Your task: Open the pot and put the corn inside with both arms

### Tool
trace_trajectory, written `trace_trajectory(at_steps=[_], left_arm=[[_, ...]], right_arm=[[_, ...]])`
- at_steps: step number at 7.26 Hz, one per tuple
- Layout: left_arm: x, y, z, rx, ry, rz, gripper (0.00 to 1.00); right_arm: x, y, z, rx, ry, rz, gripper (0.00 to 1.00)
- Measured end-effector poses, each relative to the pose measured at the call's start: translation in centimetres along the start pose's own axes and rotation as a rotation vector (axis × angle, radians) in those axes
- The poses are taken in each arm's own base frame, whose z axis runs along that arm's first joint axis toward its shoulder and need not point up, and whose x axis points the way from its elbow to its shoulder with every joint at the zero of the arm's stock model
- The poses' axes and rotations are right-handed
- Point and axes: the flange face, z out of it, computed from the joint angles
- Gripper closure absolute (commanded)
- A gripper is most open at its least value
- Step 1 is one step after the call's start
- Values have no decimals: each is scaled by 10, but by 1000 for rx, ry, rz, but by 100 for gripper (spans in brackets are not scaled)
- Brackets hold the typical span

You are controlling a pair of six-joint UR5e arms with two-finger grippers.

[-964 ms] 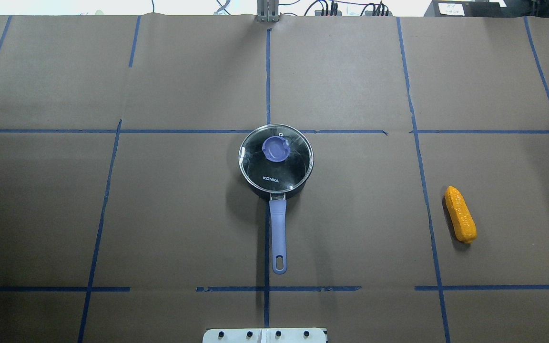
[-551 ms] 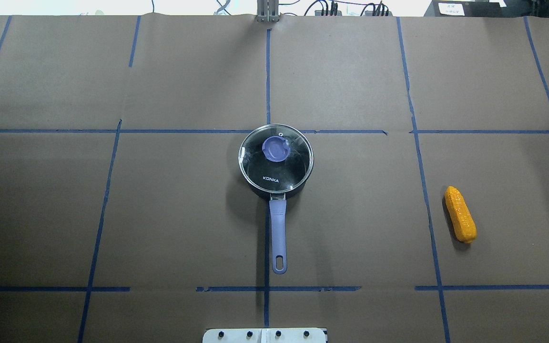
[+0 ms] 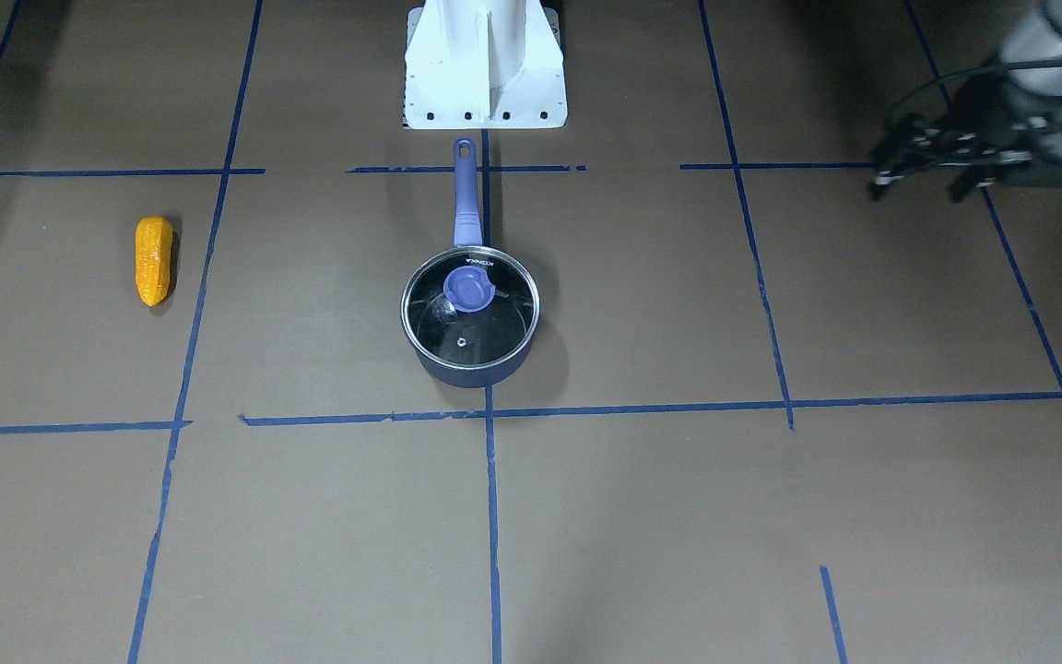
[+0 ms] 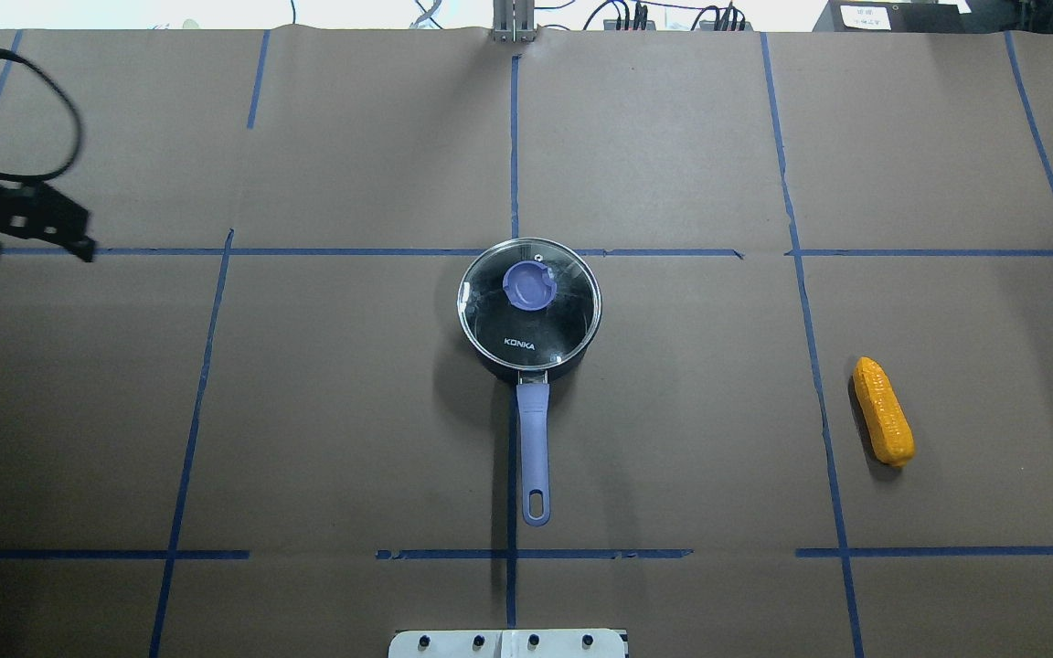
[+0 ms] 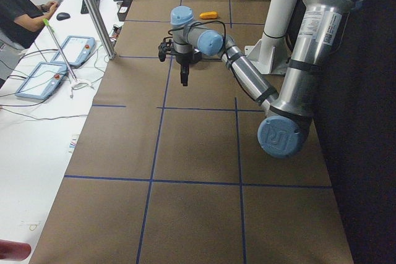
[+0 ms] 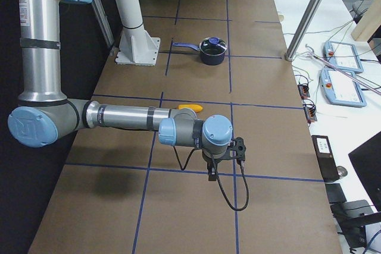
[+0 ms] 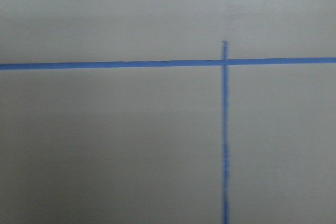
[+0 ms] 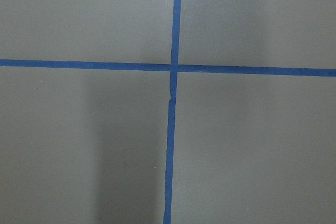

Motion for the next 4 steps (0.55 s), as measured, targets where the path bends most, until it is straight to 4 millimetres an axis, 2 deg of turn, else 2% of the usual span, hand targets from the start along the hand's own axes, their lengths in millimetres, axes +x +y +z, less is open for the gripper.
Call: trace_trajectory(at_steps=[2, 3, 4], left_arm=[[118, 15, 19, -38, -9, -21, 0], [170, 17, 30, -40, -10, -38, 0], [214, 17, 40, -34, 0, -50, 0]], right_arm=[[-7, -5, -3, 7, -2, -12, 0], [-11, -8, -6, 12, -10, -13, 0], [-12, -10, -5, 11, -22, -5, 0]])
